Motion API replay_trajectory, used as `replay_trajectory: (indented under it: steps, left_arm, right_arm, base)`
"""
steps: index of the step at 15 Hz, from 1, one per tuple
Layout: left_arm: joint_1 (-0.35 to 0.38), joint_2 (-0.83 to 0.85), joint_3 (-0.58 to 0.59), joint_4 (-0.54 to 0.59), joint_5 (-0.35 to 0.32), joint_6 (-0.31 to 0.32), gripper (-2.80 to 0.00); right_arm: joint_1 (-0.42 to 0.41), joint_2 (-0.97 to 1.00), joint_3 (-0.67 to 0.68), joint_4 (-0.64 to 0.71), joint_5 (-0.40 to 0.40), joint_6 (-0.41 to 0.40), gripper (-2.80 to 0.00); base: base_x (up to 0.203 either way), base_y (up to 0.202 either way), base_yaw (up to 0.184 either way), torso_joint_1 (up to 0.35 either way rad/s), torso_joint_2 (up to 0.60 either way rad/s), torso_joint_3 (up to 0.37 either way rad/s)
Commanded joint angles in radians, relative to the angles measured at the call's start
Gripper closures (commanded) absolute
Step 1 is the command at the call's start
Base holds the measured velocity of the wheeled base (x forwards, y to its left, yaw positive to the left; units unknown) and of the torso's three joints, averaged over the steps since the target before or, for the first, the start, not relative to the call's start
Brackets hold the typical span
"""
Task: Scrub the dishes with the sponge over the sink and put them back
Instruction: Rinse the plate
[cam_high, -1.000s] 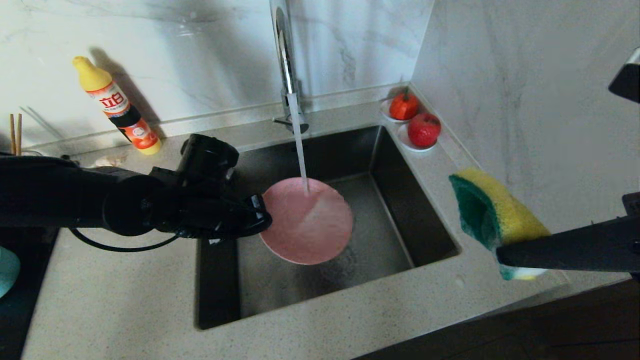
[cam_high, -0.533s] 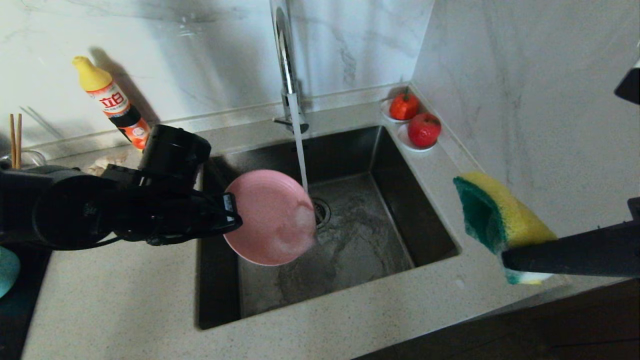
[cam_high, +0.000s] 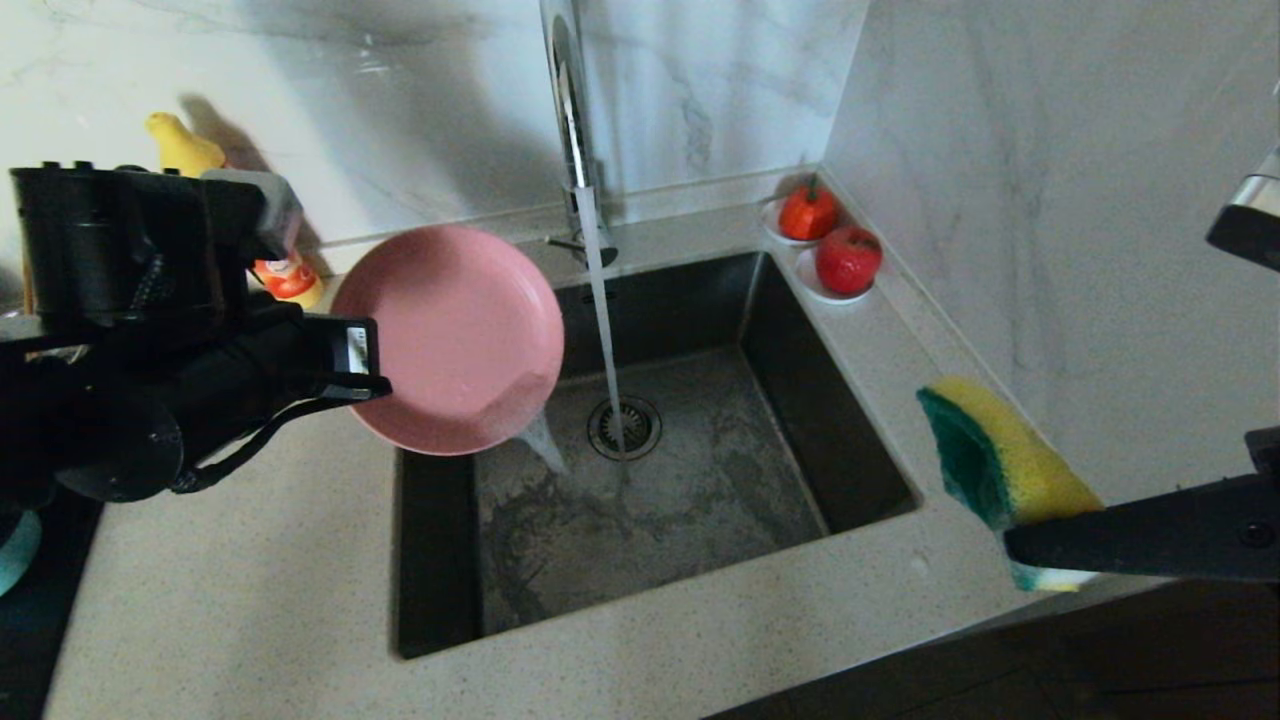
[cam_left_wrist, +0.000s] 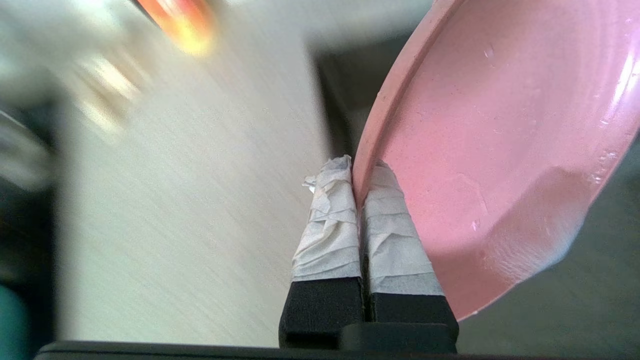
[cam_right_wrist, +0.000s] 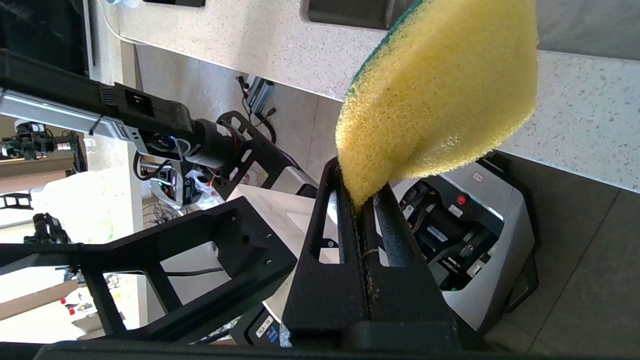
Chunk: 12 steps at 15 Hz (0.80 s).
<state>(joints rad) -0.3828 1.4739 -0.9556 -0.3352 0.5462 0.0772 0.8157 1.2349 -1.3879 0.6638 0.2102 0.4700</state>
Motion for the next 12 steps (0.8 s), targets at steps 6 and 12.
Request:
replay_trajectory:
  steps: [6,12]
  left_arm:
    - [0.001,0.024,0.266,-1.004,0.041,0.492,0.0]
    - [0.001,0.007,0.238,-1.119,0.02,0.498,0.0]
  right_arm:
    - [-0.007,0.011,-0.001,0.003,0.0,0.003,0.0]
    - [-0.008,0.015,-0.004,0.003,0.003,-0.001,0.0]
  base:
    - [0.0,0.0,0.0,0.0,0.0,0.0]
    - [0.0,0.0,0.0,0.0,0.0,0.0]
